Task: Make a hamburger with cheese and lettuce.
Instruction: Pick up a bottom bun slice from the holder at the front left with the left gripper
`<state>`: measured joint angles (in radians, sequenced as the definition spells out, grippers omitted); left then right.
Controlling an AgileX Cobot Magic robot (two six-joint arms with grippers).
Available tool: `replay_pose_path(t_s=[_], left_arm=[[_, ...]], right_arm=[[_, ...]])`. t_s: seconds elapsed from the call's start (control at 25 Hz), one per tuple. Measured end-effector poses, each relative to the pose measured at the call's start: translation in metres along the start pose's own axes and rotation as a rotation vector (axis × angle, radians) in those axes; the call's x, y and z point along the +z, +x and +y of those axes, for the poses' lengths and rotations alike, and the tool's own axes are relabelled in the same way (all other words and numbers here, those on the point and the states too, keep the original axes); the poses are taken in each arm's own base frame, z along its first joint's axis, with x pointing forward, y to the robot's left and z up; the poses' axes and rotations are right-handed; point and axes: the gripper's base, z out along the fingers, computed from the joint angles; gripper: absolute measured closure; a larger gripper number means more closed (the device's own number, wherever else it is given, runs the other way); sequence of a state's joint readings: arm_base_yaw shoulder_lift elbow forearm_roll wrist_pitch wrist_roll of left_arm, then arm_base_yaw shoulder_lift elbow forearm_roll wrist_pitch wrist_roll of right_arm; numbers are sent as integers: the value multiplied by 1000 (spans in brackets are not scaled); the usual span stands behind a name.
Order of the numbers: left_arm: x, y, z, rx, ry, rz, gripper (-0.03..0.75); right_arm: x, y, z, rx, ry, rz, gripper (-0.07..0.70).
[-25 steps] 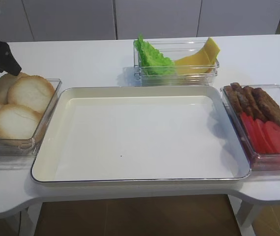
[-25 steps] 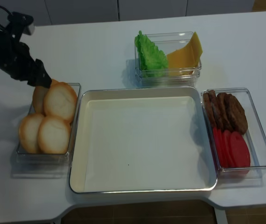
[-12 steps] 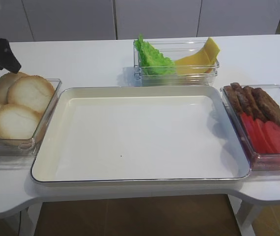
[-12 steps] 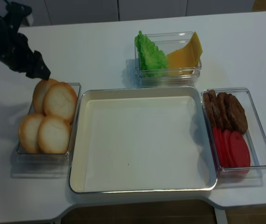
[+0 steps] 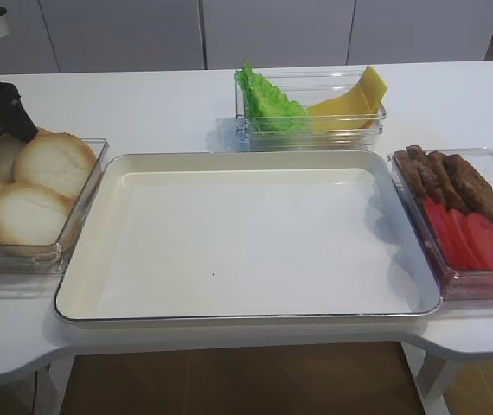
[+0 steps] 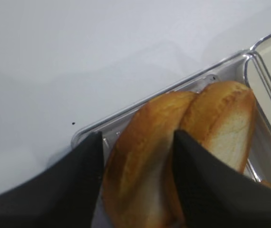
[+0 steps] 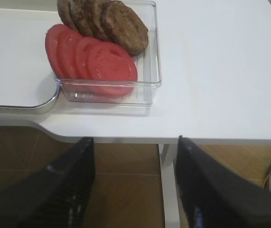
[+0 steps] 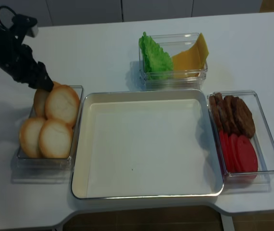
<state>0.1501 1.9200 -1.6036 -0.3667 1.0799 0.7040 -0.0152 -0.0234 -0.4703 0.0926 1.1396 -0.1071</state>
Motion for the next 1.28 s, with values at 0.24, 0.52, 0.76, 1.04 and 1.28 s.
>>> replay_pose_path(t_s=[0.24,0.52,0.76,1.04,1.28], left_arm=[[0,1,0,3,0,6,509],[0,1,0,5,5,14,568],[0,2,0,6,7,16,602],[-6,1,-3,11,2,7,613],[-15,0,-6,19,-3,-3,615]], right_arm=[[0,0,0,0,0,0,205],[0,0,0,0,0,0,205],[0,0,0,0,0,0,205],[0,0,0,0,0,0,205],[0,0,0,0,0,0,205]])
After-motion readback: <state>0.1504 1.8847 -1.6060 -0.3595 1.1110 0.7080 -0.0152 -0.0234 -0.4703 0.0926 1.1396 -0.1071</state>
